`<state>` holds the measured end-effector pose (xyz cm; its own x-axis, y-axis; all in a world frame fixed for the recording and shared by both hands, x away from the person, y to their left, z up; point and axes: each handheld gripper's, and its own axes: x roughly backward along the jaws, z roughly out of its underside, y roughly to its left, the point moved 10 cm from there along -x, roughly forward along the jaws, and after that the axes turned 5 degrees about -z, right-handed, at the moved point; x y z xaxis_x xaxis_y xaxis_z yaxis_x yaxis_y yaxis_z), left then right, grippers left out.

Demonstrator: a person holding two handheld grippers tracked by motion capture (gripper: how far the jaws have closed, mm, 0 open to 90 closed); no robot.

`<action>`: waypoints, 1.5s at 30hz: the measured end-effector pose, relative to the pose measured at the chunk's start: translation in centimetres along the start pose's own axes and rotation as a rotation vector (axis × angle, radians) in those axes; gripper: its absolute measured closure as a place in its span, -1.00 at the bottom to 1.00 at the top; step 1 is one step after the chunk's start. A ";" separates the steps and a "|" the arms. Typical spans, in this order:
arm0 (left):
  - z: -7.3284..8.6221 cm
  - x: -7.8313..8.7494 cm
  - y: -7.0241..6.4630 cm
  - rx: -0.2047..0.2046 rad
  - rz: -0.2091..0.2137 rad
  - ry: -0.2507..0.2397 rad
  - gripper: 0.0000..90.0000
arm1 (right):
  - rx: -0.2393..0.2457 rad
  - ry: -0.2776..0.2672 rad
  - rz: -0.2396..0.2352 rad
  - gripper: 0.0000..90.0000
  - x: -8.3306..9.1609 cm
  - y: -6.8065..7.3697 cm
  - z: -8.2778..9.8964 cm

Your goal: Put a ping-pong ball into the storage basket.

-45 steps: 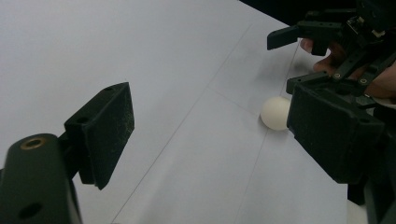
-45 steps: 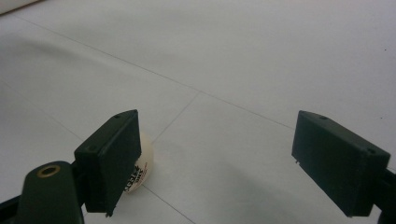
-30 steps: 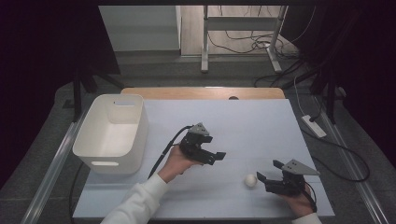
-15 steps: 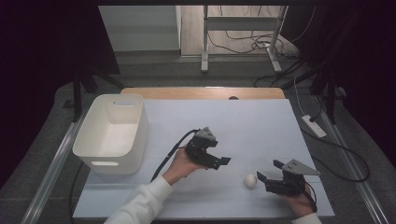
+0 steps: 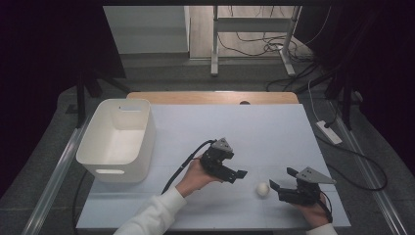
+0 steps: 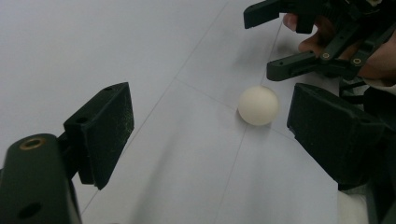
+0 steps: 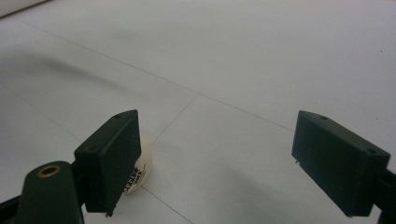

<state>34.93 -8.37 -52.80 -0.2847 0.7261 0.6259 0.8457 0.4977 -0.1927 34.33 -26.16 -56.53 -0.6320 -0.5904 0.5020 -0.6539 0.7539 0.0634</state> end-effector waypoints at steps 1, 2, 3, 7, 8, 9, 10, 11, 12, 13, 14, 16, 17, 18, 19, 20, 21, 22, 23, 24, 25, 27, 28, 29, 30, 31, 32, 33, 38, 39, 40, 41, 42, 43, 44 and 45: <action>0.0 -0.1 -0.1 -0.002 0.004 0.002 -0.66 | 0.000 0.000 0.002 -0.65 0.0 0.0 0.0; 0.1 -0.2 -0.2 -0.005 0.007 0.004 -0.66 | -0.001 0.000 0.002 -0.65 0.0 0.0 0.0; 0.2 -0.4 -0.4 -0.006 0.010 0.007 -0.66 | 0.000 0.000 0.002 -0.65 0.0 0.0 0.0; 0.2 -0.6 -0.7 -0.012 0.017 0.011 -0.67 | 0.000 -0.003 0.001 -0.65 0.0 0.0 0.0; 0.3 -0.7 -0.9 -0.011 0.019 0.014 -0.66 | 0.000 -0.003 0.001 -0.65 0.0 0.0 0.0; 0.3 -0.8 -0.9 -0.015 0.022 0.015 -0.66 | 0.000 -0.003 0.001 -0.65 0.0 0.0 0.0; 0.4 -0.8 -0.9 -0.020 0.022 0.022 -0.67 | 0.000 -0.002 0.002 -0.65 0.0 0.0 0.0; 0.4 -0.8 -1.0 -0.022 0.023 0.023 -0.67 | 0.001 0.000 0.002 -0.65 0.0 0.0 0.0; 0.4 -0.9 -1.1 -0.021 0.026 0.023 -0.67 | 0.000 -0.002 0.001 -0.65 0.0 0.0 0.0; 0.5 -1.0 -1.2 -0.023 0.027 0.025 -0.67 | 0.001 0.000 0.002 -0.65 0.0 0.0 0.0; 0.5 -1.1 -1.3 -0.025 0.030 0.027 -0.67 | 0.000 -0.002 0.001 -0.65 0.0 0.0 0.0; 0.6 -1.3 -1.5 -0.025 0.033 0.031 -0.67 | 0.000 -0.002 0.001 -0.65 0.0 0.0 0.0; 0.7 -1.4 -1.6 -0.027 0.036 0.034 -0.67 | 0.000 -0.003 0.001 -0.65 0.0 0.0 0.0; 0.7 -1.5 -1.7 -0.030 0.038 0.035 -0.67 | 0.000 -0.003 0.001 -0.65 0.0 -0.1 0.0; 0.7 -1.5 -1.8 -0.029 0.040 0.036 -0.67 | 0.000 -0.003 0.001 -0.65 0.0 -0.1 0.0; 0.8 -1.6 -1.8 -0.032 0.040 0.037 -0.67 | 0.000 -0.003 0.001 -0.65 0.0 0.0 0.0; 0.8 -1.6 -1.8 -0.032 0.041 0.039 -0.67 | 0.001 -0.003 0.001 -0.65 0.0 0.0 0.0; 0.8 -1.7 -1.9 -0.033 0.043 0.041 -0.67 | 0.001 -0.003 0.001 -0.65 0.0 0.0 0.0; 0.9 -1.8 -1.9 -0.033 0.043 0.042 -0.67 | 0.001 -0.002 0.001 -0.65 0.0 -0.1 0.0; 0.9 -1.8 -2.0 -0.034 0.043 0.043 -0.67 | 0.001 -0.002 0.001 -0.65 0.0 -0.1 0.0; 0.9 -1.9 -2.0 -0.035 0.043 0.044 -0.67 | 0.001 -0.002 0.001 -0.65 0.0 -0.1 0.0; 1.0 -2.0 -2.1 -0.035 0.045 0.046 -0.67 | 0.001 -0.002 0.001 -0.65 0.0 -0.1 0.0; 1.0 -2.0 -2.2 -0.036 0.047 0.046 -0.67 | 0.002 -0.002 0.001 -0.65 0.0 -0.1 0.0; 1.0 -2.1 -2.3 -0.036 0.049 0.047 -0.67 | 0.003 -0.001 0.001 -0.65 0.0 -0.1 0.0; 1.0 -2.2 -2.3 -0.035 0.050 0.047 -0.67 | 0.003 -0.001 0.002 -0.65 0.0 -0.1 0.0; 1.0 -2.2 -2.3 -0.035 0.050 0.047 -0.67 | 0.003 -0.001 0.002 -0.65 0.0 -0.1 0.0; 1.0 -2.3 -2.4 -0.037 0.050 0.049 -0.67 | 0.002 -0.002 0.003 -0.65 0.0 -0.1 0.0; 1.1 -2.4 -2.5 -0.041 0.053 0.052 -0.67 | 0.002 -0.003 0.003 -0.65 0.0 -0.1 0.0; 1.3 -2.7 -2.7 -0.039 0.055 0.060 -0.67 | 0.002 -0.005 0.003 -0.65 0.0 -0.1 0.0; 1.3 -2.7 -2.7 -0.039 0.056 0.061 -0.67 | 0.002 -0.005 0.004 -0.65 0.0 -0.1 0.0; 1.4 -2.8 -2.7 -0.040 0.056 0.064 -0.67 | 0.002 -0.006 0.004 -0.65 0.0 -0.1 0.0; 1.4 -2.8 -2.8 -0.040 0.056 0.064 -0.67 | 0.002 -0.006 0.004 -0.65 0.0 -0.1 0.0; 1.4 -2.9 -2.8 -0.041 0.055 0.066 -0.67 | 0.002 -0.007 0.005 -0.65 0.0 -0.1 0.0; 1.5 -2.9 -2.9 -0.041 0.058 0.069 -0.67 | 0.002 -0.008 0.005 -0.65 0.0 -0.1 -0.1; 1.5 -3.0 -2.9 -0.043 0.055 0.070 -0.67 | 0.003 -0.008 0.005 -0.65 0.0 -0.1 -0.1; 1.5 -3.0 -2.9 -0.050 0.049 0.073 -0.67 | 0.003 -0.008 0.005 -0.65 0.0 -0.1 -0.1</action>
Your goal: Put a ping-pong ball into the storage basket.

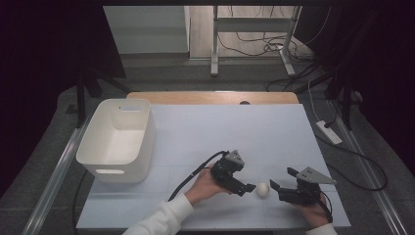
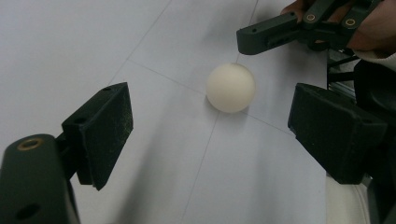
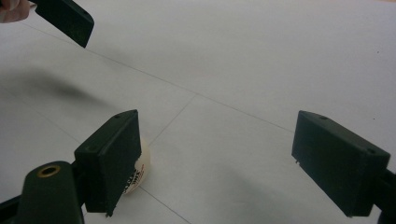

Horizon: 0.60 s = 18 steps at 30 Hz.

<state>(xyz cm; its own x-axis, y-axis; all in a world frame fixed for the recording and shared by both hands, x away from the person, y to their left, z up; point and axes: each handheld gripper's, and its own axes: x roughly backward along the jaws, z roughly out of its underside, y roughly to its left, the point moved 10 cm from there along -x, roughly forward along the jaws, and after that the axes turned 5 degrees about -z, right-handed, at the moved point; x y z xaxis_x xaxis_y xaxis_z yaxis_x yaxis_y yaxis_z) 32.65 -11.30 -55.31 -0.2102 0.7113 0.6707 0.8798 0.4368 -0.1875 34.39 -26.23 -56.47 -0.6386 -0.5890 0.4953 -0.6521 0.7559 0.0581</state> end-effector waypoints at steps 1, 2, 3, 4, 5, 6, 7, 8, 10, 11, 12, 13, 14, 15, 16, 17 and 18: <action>0.0 -0.1 0.0 -0.004 -0.004 0.004 -0.67 | 0.000 0.000 0.000 -0.65 0.0 0.0 0.0; 0.0 -0.1 0.0 -0.004 -0.004 0.004 -0.67 | 0.000 0.000 0.000 -0.65 0.0 0.0 0.0; 0.1 -0.2 -0.1 -0.003 -0.002 0.007 -0.67 | 0.000 0.000 0.000 -0.65 0.0 0.0 0.0; 0.1 -0.3 -0.2 -0.004 -0.002 0.008 -0.67 | 0.000 0.000 0.000 -0.65 0.0 0.0 0.0; 0.1 -0.4 -0.2 -0.003 0.000 0.009 -0.67 | -0.001 0.000 0.000 -0.65 0.0 0.0 0.0; 0.1 -0.5 -0.3 -0.005 0.002 0.011 -0.67 | -0.001 0.000 -0.001 -0.65 0.0 0.0 0.0; 0.1 -0.6 -0.4 -0.006 0.004 0.011 -0.67 | -0.001 0.000 0.000 -0.65 0.0 0.0 0.0; 0.1 -0.7 -0.5 -0.009 0.005 0.015 -0.67 | -0.002 -0.002 0.000 -0.65 0.0 0.0 0.0; 0.1 -1.0 -0.7 -0.013 0.010 0.019 -0.67 | -0.001 -0.002 0.000 -0.65 0.0 0.0 0.0; 0.1 -1.1 -0.8 -0.015 0.012 0.022 -0.67 | -0.002 -0.001 -0.001 -0.65 0.0 0.0 0.0; 0.1 -1.2 -0.9 -0.017 0.013 0.024 -0.67 | -0.001 -0.002 0.000 -0.65 0.0 0.0 0.0; 0.2 -1.3 -1.0 -0.020 0.016 0.027 -0.67 | -0.001 -0.001 0.000 -0.65 0.0 0.0 0.0; 0.2 -1.5 -1.1 -0.021 0.020 0.032 -0.67 | -0.001 -0.002 0.000 -0.65 0.0 0.0 0.0; 0.2 -1.6 -1.2 -0.024 0.022 0.036 -0.67 | 0.000 -0.003 0.002 -0.65 0.0 -0.1 0.0; 0.2 -1.8 -1.3 -0.026 0.023 0.039 -0.67 | 0.000 -0.003 0.002 -0.65 0.0 -0.1 0.0; 0.2 -1.9 -1.4 -0.028 0.024 0.041 -0.67 | 0.000 -0.003 0.003 -0.65 0.0 -0.1 0.0; 0.2 -1.9 -1.4 -0.028 0.024 0.041 -0.67 | 0.000 -0.003 0.003 -0.65 0.0 -0.1 0.0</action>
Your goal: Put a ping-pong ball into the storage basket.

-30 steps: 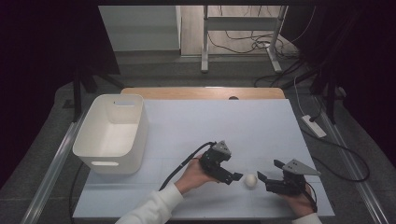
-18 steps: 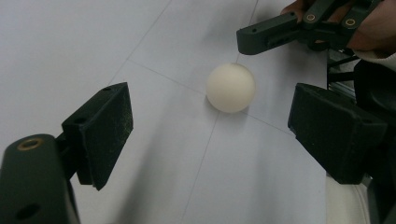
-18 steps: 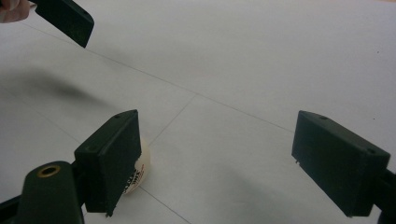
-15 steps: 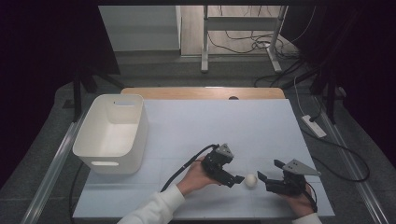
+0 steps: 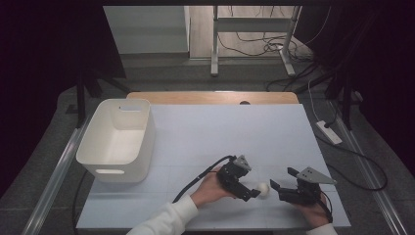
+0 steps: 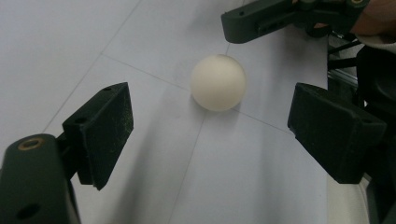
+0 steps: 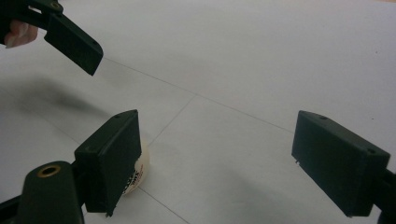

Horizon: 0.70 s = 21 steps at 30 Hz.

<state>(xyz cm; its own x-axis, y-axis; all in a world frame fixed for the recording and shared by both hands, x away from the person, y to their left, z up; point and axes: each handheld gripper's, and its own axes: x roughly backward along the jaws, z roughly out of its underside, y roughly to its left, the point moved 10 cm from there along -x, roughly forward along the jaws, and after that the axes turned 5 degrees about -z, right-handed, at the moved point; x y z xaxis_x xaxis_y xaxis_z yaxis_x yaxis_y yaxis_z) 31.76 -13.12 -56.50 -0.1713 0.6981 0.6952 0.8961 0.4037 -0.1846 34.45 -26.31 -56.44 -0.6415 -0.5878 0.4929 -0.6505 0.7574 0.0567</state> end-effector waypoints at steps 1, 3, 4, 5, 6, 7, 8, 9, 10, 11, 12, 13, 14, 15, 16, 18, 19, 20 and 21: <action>0.0 -0.1 -0.1 0.000 0.003 0.001 -0.67 | 0.000 0.001 0.000 -0.65 0.0 0.0 0.0; 0.0 -0.4 -0.2 -0.010 0.006 0.010 -0.67 | 0.000 0.001 0.001 -0.65 0.0 0.0 0.0; 0.0 -0.5 -0.3 -0.009 0.006 0.011 -0.67 | 0.000 0.001 0.003 -0.65 0.0 0.0 0.0; 0.0 -0.6 -0.3 -0.014 0.005 0.015 -0.67 | 0.000 0.001 0.003 -0.65 0.0 -0.1 0.0; 0.0 -0.6 -0.3 -0.014 0.005 0.015 -0.67 | 0.000 0.000 0.003 -0.65 0.0 -0.1 0.0; -0.2 -0.8 -0.3 -0.014 0.001 0.014 -0.67 | -0.001 0.001 0.003 -0.65 0.0 0.0 0.0; -0.3 -0.9 -0.3 -0.010 0.007 0.013 -0.67 | -0.001 0.000 0.003 -0.65 0.0 0.0 0.0; -0.3 -0.9 -0.3 -0.010 0.007 0.013 -0.67 | -0.001 0.000 0.003 -0.65 0.0 0.0 0.0; -0.3 -1.0 -0.4 -0.013 0.008 0.017 -0.67 | -0.001 0.001 0.003 -0.65 0.0 0.0 0.0; -0.2 -1.3 -0.5 -0.022 0.010 0.029 -0.67 | -0.001 0.000 0.004 -0.65 0.0 0.0 0.0; -0.2 -1.5 -0.6 -0.023 0.012 0.032 -0.67 | -0.002 -0.001 0.005 -0.65 0.0 -0.1 0.0; -0.3 -1.6 -0.7 -0.027 0.014 0.033 -0.67 | -0.003 -0.001 0.005 -0.65 0.0 -0.1 0.0; -0.3 -1.7 -0.7 -0.030 0.015 0.036 -0.67 | -0.003 0.000 0.005 -0.65 0.0 -0.1 0.0; -0.3 -1.7 -0.7 -0.030 0.015 0.036 -0.67 | -0.003 0.000 0.005 -0.65 0.0 -0.1 0.0; -0.4 -1.8 -0.8 -0.029 0.017 0.037 -0.67 | -0.003 -0.001 0.006 -0.65 0.0 -0.1 0.0; -0.5 -2.1 -0.9 -0.027 0.016 0.033 -0.67 | -0.003 0.000 0.006 -0.65 0.0 -0.1 0.0; -0.6 -2.2 -0.9 -0.034 0.014 0.037 -0.67 | -0.003 0.000 0.006 -0.65 0.0 -0.1 0.0; -0.6 -2.3 -0.9 -0.036 0.013 0.042 -0.67 | -0.002 0.000 0.005 -0.65 0.0 -0.1 0.0; -0.6 -2.5 -0.8 -0.038 0.009 0.050 -0.67 | -0.003 -0.001 0.005 -0.65 0.0 -0.1 0.0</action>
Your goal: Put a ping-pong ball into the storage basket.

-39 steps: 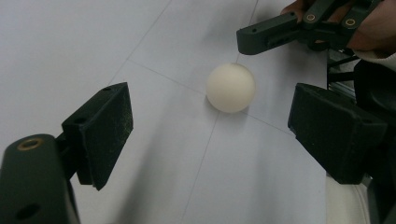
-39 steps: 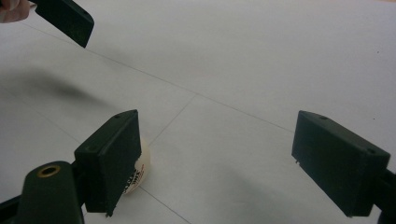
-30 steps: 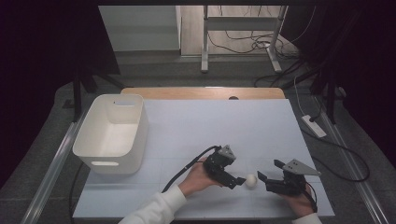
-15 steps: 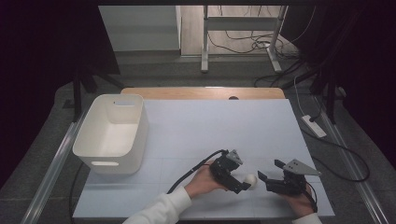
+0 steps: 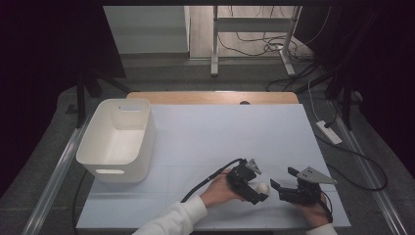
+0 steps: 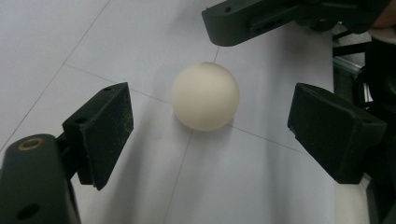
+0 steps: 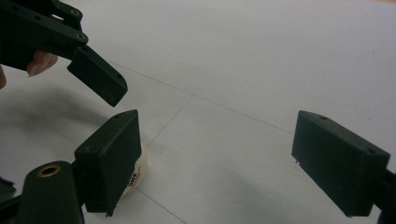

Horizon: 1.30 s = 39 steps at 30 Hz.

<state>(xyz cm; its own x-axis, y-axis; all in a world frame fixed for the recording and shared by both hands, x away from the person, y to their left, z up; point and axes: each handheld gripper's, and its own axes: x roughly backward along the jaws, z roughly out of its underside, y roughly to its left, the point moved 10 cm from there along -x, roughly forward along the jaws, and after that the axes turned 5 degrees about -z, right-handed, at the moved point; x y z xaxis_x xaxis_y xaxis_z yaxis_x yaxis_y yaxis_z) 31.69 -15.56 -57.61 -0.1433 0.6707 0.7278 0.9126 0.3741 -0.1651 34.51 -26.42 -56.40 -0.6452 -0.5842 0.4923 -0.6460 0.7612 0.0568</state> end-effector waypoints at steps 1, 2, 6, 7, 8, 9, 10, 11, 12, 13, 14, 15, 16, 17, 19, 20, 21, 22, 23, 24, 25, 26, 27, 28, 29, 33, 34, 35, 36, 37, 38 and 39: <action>-0.1 -0.1 0.0 0.000 0.001 0.003 -0.67 | 0.000 0.000 0.000 -0.65 0.0 0.0 0.0; -0.1 -0.1 0.0 0.000 0.001 0.003 -0.67 | 0.000 0.000 0.000 -0.65 0.0 0.0 0.0; -0.3 -0.5 -0.1 0.001 0.004 0.004 -0.67 | 0.001 0.000 0.000 -0.65 0.0 0.0 0.0; -0.3 -0.5 -0.1 0.001 0.004 0.004 -0.67 | 0.001 0.000 0.000 -0.65 0.0 0.0 0.0; -0.3 -0.6 -0.1 -0.004 0.006 0.007 -0.67 | 0.001 0.000 0.000 -0.65 0.0 0.0 0.0; -0.2 -0.7 -0.1 -0.002 0.004 0.010 -0.67 | 0.001 -0.001 0.000 -0.65 0.0 0.0 0.0; -0.3 -0.9 -0.1 -0.005 0.005 0.014 -0.67 | 0.001 0.000 -0.001 -0.65 0.0 0.0 0.0; -0.2 -1.0 -0.1 -0.005 0.003 0.017 -0.67 | 0.002 0.000 -0.001 -0.65 0.0 0.0 0.0; -0.3 -1.1 -0.1 -0.005 0.002 0.020 -0.67 | 0.002 0.000 -0.001 -0.65 0.0 0.0 0.0; -0.3 -1.2 -0.1 -0.003 0.001 0.023 -0.67 | 0.002 0.000 -0.001 -0.65 0.0 0.0 0.0; -0.3 -1.3 -0.1 -0.003 0.002 0.023 -0.67 | 0.000 0.000 -0.002 -0.65 0.0 0.0 0.0; -0.4 -1.4 -0.1 -0.003 0.002 0.025 -0.67 | 0.000 -0.001 -0.001 -0.65 0.0 0.0 0.0; -0.4 -1.5 -0.1 -0.005 0.003 0.025 -0.67 | 0.001 0.000 -0.001 -0.65 0.0 0.0 0.0; -0.5 -1.6 -0.1 -0.008 0.001 0.029 -0.67 | 0.001 -0.001 -0.001 -0.65 0.0 0.0 0.0; -0.5 -1.8 -0.1 -0.011 -0.006 0.036 -0.66 | 0.002 0.001 0.001 -0.65 0.0 0.0 0.0; -0.5 -1.9 -0.1 -0.012 -0.008 0.037 -0.65 | 0.000 0.000 0.002 -0.65 0.0 -0.1 0.0; -0.5 -1.9 -0.1 -0.012 -0.011 0.039 -0.64 | 0.000 -0.002 0.002 -0.65 0.0 -0.1 0.0; -0.5 -2.0 0.0 -0.016 -0.017 0.042 -0.62 | -0.001 -0.002 0.002 -0.65 0.0 -0.1 0.0; -0.5 -2.1 0.0 -0.016 -0.018 0.043 -0.55 | 0.000 -0.001 0.003 -0.65 0.0 -0.1 0.0; -0.5 -2.1 0.0 -0.016 -0.018 0.043 -0.50 | 0.001 -0.001 0.002 -0.65 0.0 -0.1 0.0; -0.4 -2.1 0.0 -0.020 -0.014 0.046 -0.36 | 0.000 -0.002 0.002 -0.65 0.0 -0.1 0.0; -0.4 -2.1 -0.1 -0.022 -0.011 0.047 -0.36 | 0.000 -0.002 0.002 -0.65 0.0 -0.1 0.0; -0.3 -2.1 -0.1 -0.029 -0.014 0.048 -0.29 | 0.000 -0.001 0.001 -0.65 0.0 0.0 0.0; -0.3 -2.1 -0.1 -0.032 -0.021 0.046 -0.15 | 0.000 -0.001 0.001 -0.65 0.0 0.0 0.0; -0.3 -2.1 -0.1 -0.038 -0.022 0.044 -0.03 | 0.000 -0.001 0.001 -0.65 0.0 0.0 0.0; -0.4 -2.0 -0.2 -0.044 -0.009 0.040 0.12 | 0.003 -0.001 0.001 -0.65 0.0 0.0 0.0; -0.4 -2.0 -0.2 -0.043 -0.007 0.041 0.12 | 0.003 -0.001 0.001 -0.65 0.0 0.0 0.0; -0.3 -2.0 -0.2 -0.045 -0.006 0.043 0.13 | 0.003 -0.001 0.002 -0.65 0.0 0.0 0.0; -0.3 -2.0 -0.2 -0.046 -0.006 0.043 0.13 | 0.001 -0.002 0.001 -0.65 0.0 0.0 0.0; -0.3 -2.0 -0.2 -0.045 -0.005 0.039 0.13 | 0.001 -0.002 0.001 -0.65 0.0 0.0 0.0; -0.3 -1.9 -0.2 -0.048 -0.007 0.035 0.13 | 0.002 -0.002 0.001 -0.65 0.0 0.0 0.0; -0.4 -1.8 -0.2 -0.049 -0.007 0.031 0.13 | 0.003 -0.002 0.001 -0.65 0.0 0.0 0.0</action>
<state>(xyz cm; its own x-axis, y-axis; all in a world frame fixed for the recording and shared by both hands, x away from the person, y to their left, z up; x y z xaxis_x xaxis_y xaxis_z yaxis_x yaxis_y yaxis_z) 31.93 -17.05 -58.63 -0.1384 0.6474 0.7495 0.9292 0.3467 -0.1279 34.50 -26.46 -56.36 -0.6465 -0.5842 0.4906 -0.6466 0.7610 0.0541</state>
